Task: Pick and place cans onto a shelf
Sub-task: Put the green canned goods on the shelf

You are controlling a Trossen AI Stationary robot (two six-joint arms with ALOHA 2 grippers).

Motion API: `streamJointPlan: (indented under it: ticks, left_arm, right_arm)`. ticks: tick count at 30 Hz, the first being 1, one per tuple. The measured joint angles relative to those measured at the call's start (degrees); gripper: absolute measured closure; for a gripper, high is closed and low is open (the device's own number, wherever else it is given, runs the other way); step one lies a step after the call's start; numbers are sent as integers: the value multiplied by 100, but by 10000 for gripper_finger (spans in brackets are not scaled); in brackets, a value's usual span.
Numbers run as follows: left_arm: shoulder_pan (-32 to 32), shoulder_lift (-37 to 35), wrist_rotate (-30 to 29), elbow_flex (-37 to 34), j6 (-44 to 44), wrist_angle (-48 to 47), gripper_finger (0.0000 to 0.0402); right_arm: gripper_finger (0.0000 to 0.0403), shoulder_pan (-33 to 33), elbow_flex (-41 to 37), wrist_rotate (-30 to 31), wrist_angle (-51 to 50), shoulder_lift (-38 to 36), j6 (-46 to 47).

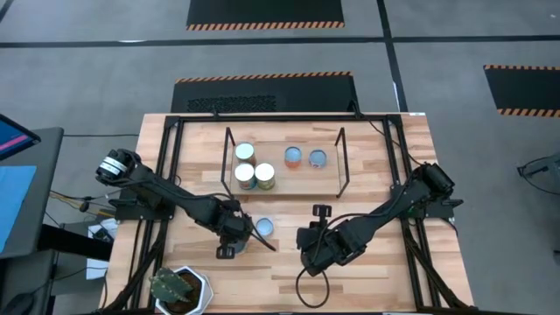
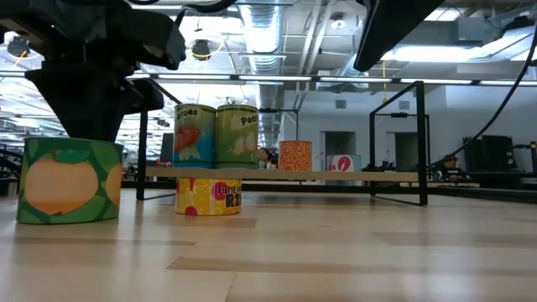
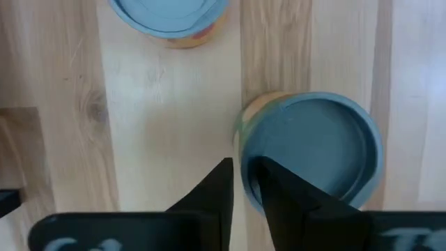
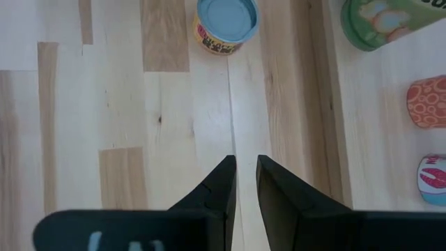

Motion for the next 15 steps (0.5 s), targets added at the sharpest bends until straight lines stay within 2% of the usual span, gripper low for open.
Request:
streamJointPlan:
  ticks: [5,10,15]
  left_arm:
    - [73,20,78,118,-114,61,393]
    - [243,42,-25,564,259,40,399]
    - [401,37,-53,1417,1018,-119,400]
  right_arm:
    - [321,51,0,-2,-190,-2,29]
    - [321,128,1,-1,-695,-2,475]
    - [321,346,2,0,-1411,-4,1252]
